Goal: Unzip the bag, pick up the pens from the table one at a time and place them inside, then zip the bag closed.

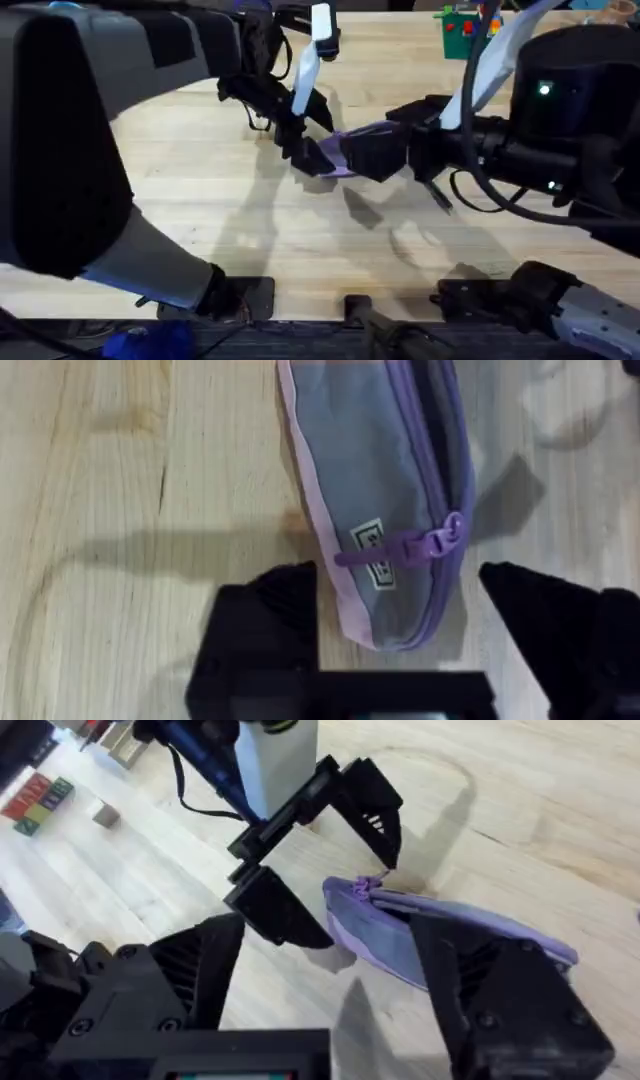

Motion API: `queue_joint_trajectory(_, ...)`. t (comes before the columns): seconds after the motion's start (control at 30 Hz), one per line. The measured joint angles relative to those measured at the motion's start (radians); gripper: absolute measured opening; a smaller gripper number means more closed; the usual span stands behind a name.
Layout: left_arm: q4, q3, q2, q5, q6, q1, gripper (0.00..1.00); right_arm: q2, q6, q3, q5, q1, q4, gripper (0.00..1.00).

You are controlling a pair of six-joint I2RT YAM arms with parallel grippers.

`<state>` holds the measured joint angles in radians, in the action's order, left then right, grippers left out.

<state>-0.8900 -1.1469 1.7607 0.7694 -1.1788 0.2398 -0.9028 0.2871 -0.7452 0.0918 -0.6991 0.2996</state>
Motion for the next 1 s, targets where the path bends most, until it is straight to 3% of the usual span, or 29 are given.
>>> queue_joint_trajectory(0.07,0.001,0.0,0.0,0.001,0.0,0.0,0.99,0.0,0.0,0.0,-0.002,0.0,0.0,0.996)
queue_joint_trajectory(0.53,-0.006,-0.001,0.0,0.028,0.0,0.0,0.994,0.0,-0.078,0.0,-0.003,0.0,0.021,0.996)
queue_joint_trajectory(0.73,-0.068,-0.037,0.0,0.041,0.0,-0.011,0.993,0.0,-0.267,0.0,-0.003,0.0,0.041,0.995)
queue_joint_trajectory(1.0,-0.221,-0.188,0.0,0.047,0.0,-0.097,0.993,0.0,-0.53,0.0,-0.011,0.0,0.134,0.996)
